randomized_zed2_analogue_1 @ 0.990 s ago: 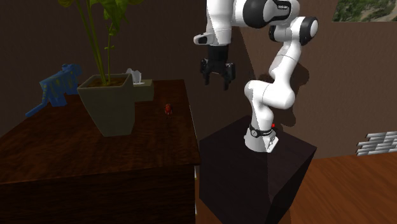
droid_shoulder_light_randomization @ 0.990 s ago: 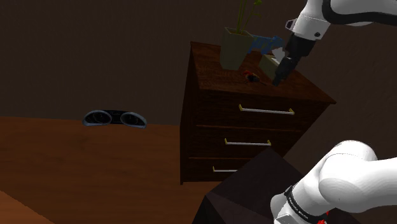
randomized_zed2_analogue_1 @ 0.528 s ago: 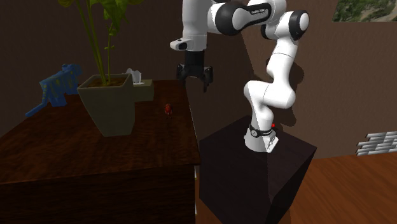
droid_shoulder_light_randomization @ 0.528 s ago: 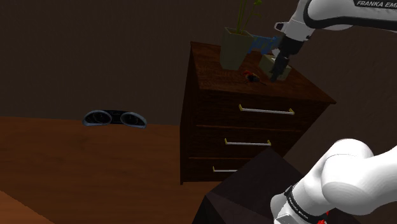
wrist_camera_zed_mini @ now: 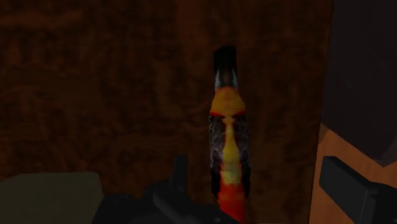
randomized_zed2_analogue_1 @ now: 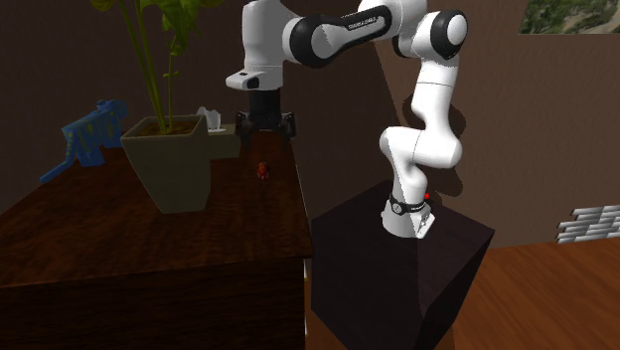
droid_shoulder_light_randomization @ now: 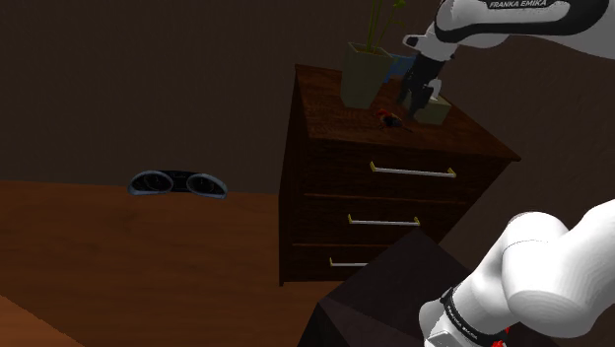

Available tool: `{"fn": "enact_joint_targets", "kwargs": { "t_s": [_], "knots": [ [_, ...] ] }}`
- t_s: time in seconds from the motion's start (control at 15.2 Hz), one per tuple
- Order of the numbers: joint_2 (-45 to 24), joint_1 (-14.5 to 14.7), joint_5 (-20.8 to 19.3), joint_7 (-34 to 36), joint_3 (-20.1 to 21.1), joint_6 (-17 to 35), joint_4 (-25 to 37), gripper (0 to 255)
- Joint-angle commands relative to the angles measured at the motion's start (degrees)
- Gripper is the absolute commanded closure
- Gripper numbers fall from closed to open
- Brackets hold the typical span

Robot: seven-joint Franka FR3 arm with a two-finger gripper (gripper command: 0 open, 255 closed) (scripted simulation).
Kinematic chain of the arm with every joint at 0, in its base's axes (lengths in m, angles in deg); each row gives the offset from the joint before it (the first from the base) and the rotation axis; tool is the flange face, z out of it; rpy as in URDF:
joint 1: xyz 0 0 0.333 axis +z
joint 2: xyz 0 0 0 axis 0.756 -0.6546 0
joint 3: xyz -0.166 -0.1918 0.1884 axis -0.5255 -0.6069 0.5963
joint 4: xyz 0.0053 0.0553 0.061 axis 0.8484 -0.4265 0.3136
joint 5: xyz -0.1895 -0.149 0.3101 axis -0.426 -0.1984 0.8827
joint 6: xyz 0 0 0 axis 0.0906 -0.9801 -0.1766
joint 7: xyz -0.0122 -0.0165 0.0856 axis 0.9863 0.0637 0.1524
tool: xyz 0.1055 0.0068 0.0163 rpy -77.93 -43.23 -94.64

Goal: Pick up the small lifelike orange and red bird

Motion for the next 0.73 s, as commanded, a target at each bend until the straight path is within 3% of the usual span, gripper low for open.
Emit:
{"fn": "enact_joint_targets", "kwargs": {
  "t_s": [0.0,0.53,0.59,0.66],
  "knots": [
    [-2.2,0.9,1.1,-4.1,-1.3,1.6,0.7,0],
    [-2.8,0.7,1.2,-4.4,-1.9,6.7,-3.8,0],
    [-2.9,0.8,1.2,-4.4,-1.9,6.7,-3.8,255],
    [-2.9,0.8,1.2,-4.4,-1.9,6.7,-3.7,255]
  ]
}}
